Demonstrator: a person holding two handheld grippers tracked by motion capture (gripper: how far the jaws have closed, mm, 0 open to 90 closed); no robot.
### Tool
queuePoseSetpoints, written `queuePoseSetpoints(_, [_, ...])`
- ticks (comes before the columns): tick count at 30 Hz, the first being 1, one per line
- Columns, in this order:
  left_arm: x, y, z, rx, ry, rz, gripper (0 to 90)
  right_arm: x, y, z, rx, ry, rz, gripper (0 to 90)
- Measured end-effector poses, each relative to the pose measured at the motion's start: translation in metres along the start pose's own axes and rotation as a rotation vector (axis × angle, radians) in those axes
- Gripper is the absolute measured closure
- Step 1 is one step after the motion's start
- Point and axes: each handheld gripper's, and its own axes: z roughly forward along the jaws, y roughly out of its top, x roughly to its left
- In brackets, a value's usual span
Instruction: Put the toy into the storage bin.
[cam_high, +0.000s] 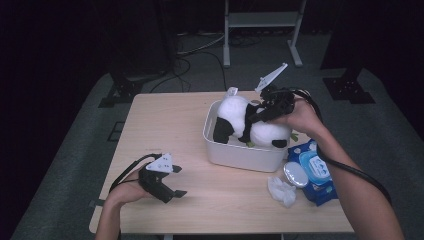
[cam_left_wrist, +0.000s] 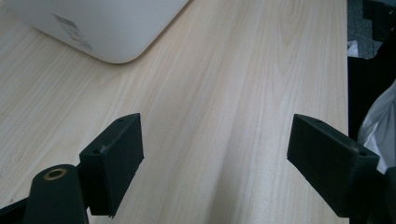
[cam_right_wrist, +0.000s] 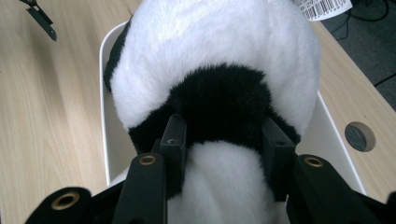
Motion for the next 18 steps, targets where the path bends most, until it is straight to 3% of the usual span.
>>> queuePoseSetpoints(6, [0.001, -0.001, -0.001, -0.001, 0.003, -0.001, 17.2, 0.003, -0.003, 0.016, 0.018, 0.015, -0.018, 60.2])
queuePoseSetpoints(18, [0.0, 0.0, -0.002, 0.0, 0.003, 0.002, 17.2, 0.02, -0.003, 0.026, 0.031, 0.079, -0.071, 60.1])
